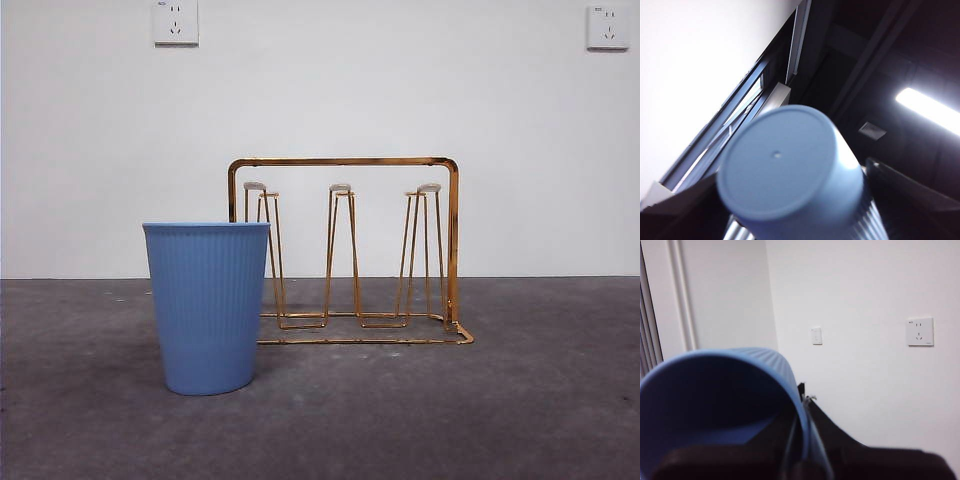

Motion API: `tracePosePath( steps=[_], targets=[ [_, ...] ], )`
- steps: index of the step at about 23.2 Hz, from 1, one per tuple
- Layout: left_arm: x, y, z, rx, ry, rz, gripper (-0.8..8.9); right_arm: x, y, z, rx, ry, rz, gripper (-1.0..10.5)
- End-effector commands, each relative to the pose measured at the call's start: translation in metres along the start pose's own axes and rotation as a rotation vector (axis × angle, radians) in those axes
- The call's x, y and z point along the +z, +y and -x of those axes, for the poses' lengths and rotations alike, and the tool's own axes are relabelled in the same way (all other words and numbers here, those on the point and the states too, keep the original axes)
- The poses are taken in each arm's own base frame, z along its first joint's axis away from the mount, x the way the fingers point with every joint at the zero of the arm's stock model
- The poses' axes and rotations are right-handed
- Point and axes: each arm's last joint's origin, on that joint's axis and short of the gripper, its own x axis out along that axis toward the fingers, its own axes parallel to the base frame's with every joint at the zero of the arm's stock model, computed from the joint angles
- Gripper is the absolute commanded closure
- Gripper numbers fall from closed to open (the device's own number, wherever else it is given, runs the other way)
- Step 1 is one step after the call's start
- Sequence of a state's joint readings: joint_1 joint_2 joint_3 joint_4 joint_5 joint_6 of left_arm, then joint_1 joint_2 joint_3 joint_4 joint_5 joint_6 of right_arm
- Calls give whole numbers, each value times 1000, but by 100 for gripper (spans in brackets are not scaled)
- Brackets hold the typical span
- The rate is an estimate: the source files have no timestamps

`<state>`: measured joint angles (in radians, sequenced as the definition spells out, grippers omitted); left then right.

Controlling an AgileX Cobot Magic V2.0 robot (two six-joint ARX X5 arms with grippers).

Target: Pick up cup 1,put cup 1 in the cup rack,pick up cup 2,put cup 2 in the cup rack

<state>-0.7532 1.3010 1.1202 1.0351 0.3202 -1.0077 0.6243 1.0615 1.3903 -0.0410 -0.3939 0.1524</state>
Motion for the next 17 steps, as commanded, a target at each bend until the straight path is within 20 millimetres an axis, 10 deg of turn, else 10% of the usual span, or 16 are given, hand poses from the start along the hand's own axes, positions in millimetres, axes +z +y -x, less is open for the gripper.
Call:
tracePosePath(
  steps=[1, 5, 17],
  targets=[
    [0, 0, 0, -4, -4, -19, 657, -4, -1, -2, -8, 14, 16, 957],
    [1, 1, 0, 1, -9, -19, 828, -4, -1, -2, -33, 14, 17, 956],
    [1, 0, 0, 1, -10, -32, 822, -8, -2, 0, -52, 58, -1, 756]
  ],
)
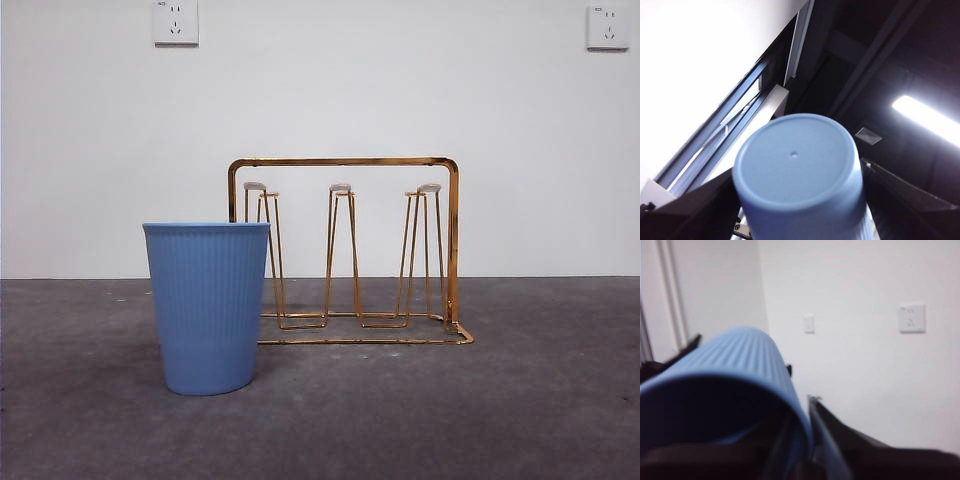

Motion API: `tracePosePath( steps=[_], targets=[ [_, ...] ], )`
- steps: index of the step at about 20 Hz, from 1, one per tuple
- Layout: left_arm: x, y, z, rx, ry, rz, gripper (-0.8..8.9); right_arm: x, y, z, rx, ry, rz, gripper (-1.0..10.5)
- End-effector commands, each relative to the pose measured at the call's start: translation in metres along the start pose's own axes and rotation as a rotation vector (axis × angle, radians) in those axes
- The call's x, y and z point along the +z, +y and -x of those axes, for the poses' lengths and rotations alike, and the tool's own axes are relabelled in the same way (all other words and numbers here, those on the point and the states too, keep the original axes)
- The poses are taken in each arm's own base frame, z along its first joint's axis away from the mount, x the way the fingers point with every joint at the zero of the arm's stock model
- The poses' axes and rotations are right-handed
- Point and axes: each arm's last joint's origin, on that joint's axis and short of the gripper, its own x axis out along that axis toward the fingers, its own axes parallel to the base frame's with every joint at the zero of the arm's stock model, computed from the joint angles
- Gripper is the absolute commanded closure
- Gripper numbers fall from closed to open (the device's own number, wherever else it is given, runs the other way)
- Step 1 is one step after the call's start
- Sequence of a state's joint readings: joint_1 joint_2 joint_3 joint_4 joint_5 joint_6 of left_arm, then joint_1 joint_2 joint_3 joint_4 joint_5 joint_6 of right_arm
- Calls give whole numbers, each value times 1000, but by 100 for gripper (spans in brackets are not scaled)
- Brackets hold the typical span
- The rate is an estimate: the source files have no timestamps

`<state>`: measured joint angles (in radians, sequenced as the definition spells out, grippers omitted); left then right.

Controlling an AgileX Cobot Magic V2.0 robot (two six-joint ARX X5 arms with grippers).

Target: Pick up cup 1,put cup 1 in the cup rack,pick up cup 2,put cup 2 in the cup rack

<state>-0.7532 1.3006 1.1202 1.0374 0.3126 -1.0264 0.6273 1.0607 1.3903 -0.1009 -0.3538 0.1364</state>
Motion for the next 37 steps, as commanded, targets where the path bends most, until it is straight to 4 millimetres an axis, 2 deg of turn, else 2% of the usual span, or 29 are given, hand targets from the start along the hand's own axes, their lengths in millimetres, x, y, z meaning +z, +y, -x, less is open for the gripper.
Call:
tracePosePath(
  steps=[1, 5, 11, 17, 22, 27, 31, 37],
  targets=[
    [1, 1, 0, 0, -2, -55, 821, -2, 0, 0, -8, 12, 4, 740],
    [4, 3, 1, 10, -7, -76, 821, -1, 2, 10, -46, 34, 18, 722],
    [10, 7, 4, 31, -10, -105, 821, 1, 9, 37, -179, 114, 92, 722],
    [4, 21, 8, 186, 129, -192, 820, -6, 15, 72, -379, 287, 145, 725],
    [-16, 36, 14, 387, 295, -308, 820, -12, 21, 98, -474, 403, 167, 725],
    [-40, 43, 18, 564, 414, -483, 820, -11, 26, 118, -525, 428, 173, 725],
    [-54, 47, 18, 623, 466, -598, 820, -11, 30, 129, -549, 437, 175, 725],
    [-74, 64, 11, 680, 552, -654, 820, -14, 30, 135, -587, 481, 179, 725]
  ],
)
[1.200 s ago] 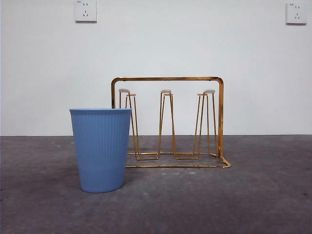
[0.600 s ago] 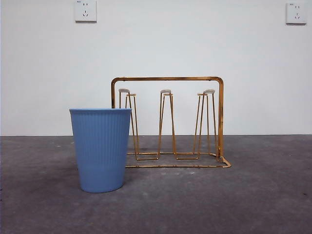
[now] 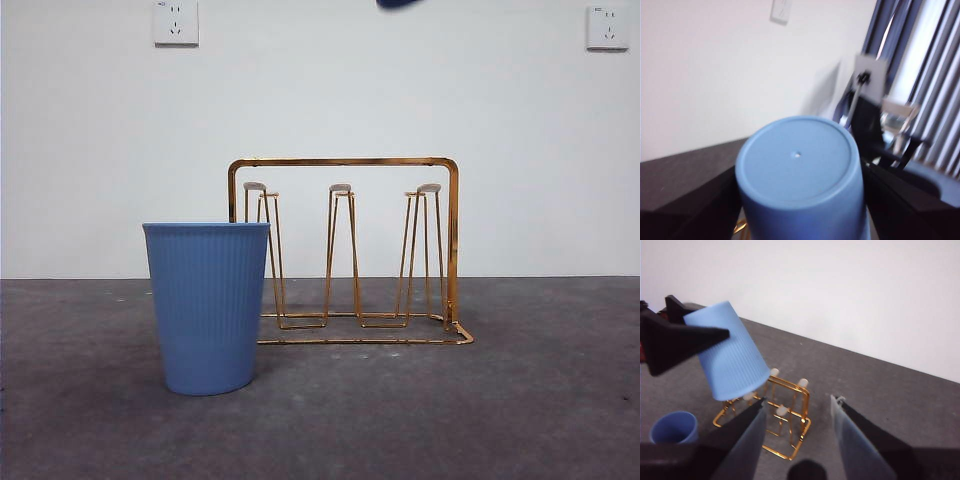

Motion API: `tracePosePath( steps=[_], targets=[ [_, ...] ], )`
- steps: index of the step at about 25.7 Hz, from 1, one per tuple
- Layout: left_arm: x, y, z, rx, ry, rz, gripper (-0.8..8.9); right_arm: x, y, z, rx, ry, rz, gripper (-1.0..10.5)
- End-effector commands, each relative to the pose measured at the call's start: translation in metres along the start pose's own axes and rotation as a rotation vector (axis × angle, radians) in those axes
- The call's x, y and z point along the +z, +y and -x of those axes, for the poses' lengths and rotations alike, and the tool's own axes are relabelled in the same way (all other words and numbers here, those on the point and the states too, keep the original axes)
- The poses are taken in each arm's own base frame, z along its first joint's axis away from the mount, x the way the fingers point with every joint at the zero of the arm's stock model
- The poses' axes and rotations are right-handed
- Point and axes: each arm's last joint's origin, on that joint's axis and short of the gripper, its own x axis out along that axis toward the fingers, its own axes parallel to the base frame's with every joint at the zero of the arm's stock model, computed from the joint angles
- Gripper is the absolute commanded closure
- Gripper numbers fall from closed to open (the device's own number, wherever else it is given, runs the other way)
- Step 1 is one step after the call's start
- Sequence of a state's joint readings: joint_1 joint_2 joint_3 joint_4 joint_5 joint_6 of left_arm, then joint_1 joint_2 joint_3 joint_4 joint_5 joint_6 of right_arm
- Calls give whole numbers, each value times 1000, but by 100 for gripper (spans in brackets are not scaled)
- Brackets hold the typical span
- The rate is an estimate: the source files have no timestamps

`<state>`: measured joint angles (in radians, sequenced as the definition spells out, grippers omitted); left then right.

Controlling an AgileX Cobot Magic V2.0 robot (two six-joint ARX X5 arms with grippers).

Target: Pick up cup 1,put cup 1 in the cup rack,pick up cup 2,put cup 2 in the cup rack

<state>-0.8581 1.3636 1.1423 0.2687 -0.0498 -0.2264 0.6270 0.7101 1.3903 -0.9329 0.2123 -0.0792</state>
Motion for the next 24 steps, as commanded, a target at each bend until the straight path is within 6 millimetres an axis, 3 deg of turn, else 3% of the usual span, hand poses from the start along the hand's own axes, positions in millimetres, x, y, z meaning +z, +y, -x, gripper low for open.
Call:
tracePosePath(
  steps=[1, 11, 24],
  targets=[
    [-3, -2, -14, 16, 44, -73, 820, -3, -1, 1, -27, 16, 8, 725],
    [-9, -8, -66, 112, 175, -207, 820, -9, -3, 4, -84, 69, 20, 725],
    [-59, 5, -96, 183, 298, -227, 820, -11, -4, 7, -104, 85, 25, 724]
  ],
)
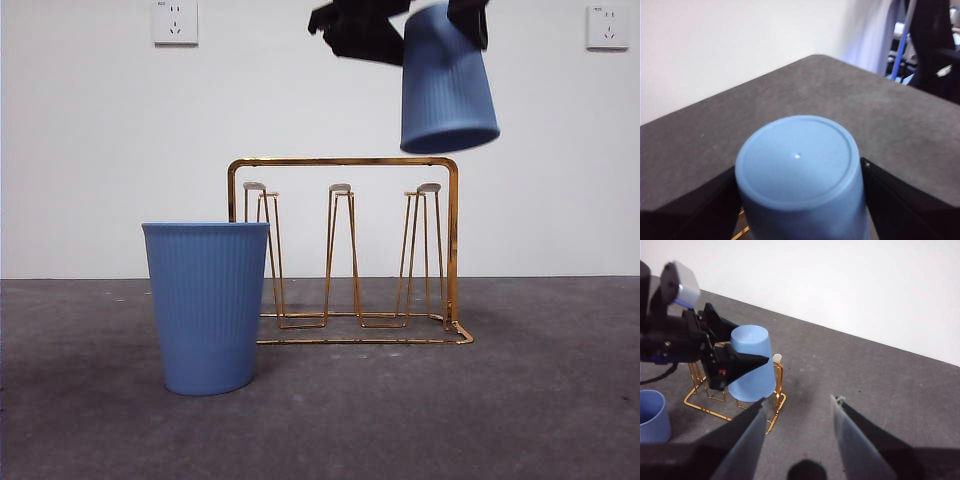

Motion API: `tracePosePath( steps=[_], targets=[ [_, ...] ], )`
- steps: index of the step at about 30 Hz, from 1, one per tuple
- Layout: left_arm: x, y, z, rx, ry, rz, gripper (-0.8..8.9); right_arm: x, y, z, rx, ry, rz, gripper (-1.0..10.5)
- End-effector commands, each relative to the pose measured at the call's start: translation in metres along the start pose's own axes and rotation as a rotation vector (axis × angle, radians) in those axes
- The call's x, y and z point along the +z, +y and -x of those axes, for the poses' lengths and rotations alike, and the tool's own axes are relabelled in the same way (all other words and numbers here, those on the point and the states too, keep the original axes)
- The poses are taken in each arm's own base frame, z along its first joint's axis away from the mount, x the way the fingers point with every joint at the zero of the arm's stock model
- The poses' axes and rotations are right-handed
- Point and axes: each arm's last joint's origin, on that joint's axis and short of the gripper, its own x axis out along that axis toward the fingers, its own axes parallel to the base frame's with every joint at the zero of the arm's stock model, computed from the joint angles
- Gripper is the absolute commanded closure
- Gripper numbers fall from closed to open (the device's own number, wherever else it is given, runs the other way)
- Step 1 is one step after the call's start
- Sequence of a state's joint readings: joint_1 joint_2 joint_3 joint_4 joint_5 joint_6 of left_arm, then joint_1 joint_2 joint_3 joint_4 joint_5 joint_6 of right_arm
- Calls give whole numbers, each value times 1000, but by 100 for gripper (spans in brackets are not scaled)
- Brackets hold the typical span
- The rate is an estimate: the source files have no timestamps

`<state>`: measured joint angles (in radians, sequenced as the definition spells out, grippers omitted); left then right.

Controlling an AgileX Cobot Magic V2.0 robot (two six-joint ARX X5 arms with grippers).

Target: Pick up cup 1,put cup 1 in the cup rack,pick up cup 2,put cup 2 in the cup rack

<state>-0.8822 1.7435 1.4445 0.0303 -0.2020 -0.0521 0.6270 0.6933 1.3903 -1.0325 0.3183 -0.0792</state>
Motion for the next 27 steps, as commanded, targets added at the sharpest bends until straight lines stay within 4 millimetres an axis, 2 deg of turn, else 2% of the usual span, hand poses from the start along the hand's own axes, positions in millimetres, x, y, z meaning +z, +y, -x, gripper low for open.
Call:
tracePosePath(
  steps=[1, 16, 27],
  targets=[
    [-7, 2, -8, 15, 11, -10, 820, -1, 0, 0, -5, -2, 3, 724],
    [-31, 6, -30, 42, 80, -11, 820, -1, 0, 0, -4, 1, 3, 725],
    [-58, 5, -49, 68, 164, 23, 820, -2, 0, 0, -3, 11, 4, 725]
  ],
)
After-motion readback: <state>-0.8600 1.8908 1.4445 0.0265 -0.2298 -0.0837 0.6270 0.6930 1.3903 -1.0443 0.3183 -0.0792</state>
